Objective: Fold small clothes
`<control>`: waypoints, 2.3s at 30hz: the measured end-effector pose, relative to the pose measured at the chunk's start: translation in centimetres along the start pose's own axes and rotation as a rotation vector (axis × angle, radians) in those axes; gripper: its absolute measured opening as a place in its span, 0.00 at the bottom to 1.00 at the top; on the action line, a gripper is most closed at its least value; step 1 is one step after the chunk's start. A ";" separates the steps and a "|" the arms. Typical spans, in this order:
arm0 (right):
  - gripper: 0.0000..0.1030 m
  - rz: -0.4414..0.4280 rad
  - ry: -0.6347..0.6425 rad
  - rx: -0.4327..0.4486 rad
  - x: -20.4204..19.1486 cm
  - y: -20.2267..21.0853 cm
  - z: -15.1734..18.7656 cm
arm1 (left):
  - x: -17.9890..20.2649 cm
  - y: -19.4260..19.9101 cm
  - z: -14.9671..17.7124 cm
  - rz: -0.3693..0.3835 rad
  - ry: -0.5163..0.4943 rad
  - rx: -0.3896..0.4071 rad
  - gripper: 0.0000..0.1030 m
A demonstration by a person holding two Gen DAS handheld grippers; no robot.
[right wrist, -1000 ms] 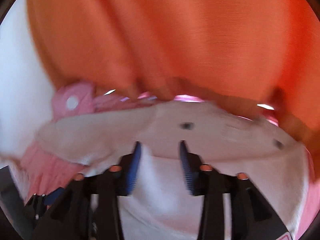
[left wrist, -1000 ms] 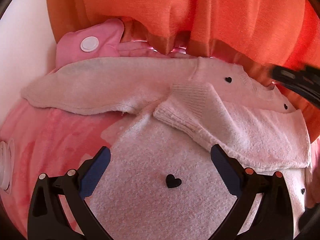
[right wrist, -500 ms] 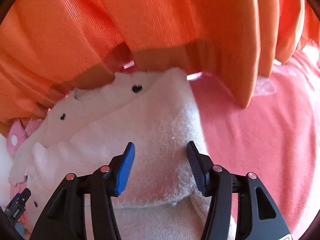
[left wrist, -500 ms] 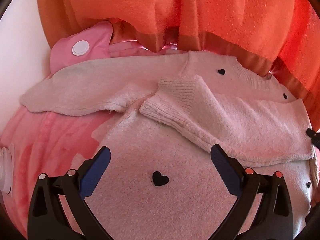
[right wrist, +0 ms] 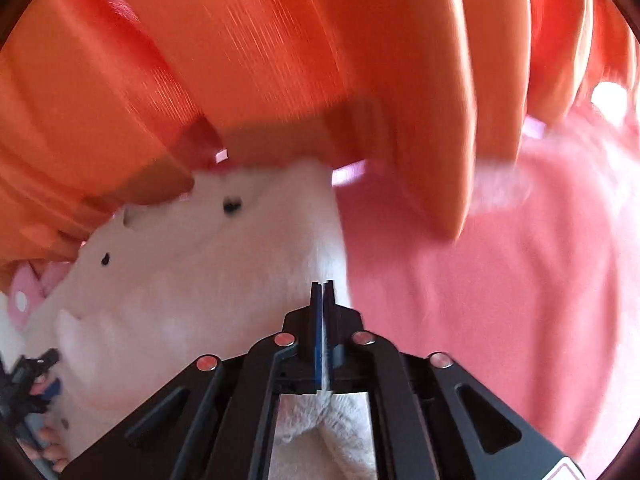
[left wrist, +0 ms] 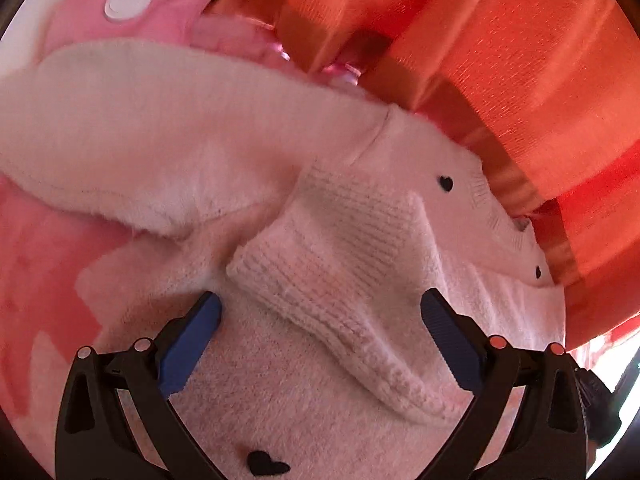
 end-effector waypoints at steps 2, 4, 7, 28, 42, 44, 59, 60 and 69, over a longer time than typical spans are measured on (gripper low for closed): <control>0.52 -0.033 0.017 0.011 -1.1 0.3 -0.1 | 0.4 0.1 -0.1 0.002 -0.015 0.000 0.92; 0.74 -0.008 0.056 0.032 -2.1 0.1 0.3 | 0.7 0.3 -0.5 0.040 0.004 0.010 0.85; 0.62 0.076 0.118 -0.017 -2.6 -2.2 1.4 | 0.8 -0.4 -0.9 0.062 0.010 0.003 0.58; 0.12 0.169 0.030 -0.016 1.4 -1.5 1.3 | 1.0 -1.9 0.3 0.062 -0.109 0.013 0.10; 0.14 0.287 0.321 0.026 -5.6 -1.6 4.6 | 1.0 -1.5 1.3 0.052 -0.128 0.031 0.10; 0.14 0.308 0.342 0.035 -6.4 -2.0 4.6 | 1.0 -1.4 1.3 0.049 -0.129 0.033 0.10; 0.16 0.305 0.348 0.053 -5.8 -1.3 4.9 | -14.4 8.1 -6.7 -0.136 0.276 0.248 0.46; 0.16 0.301 0.346 0.053 -5.7 -1.3 4.8 | -16.4 8.4 -7.3 -0.170 0.302 0.253 0.47; 0.17 0.285 0.331 0.055 -5.5 -1.4 4.8 | -27.1 8.8 -11.5 -0.159 0.579 0.311 0.54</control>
Point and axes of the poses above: each gripper's, at about its wrist camera, not at the fingertips, and y roughly against the way its jaws point, x to its right, z to its underside, the point moved 5 cm from there along -y, roughly the way its jaws point, and after that the axes turned 7 degrees about z, right-handed, at the moved point
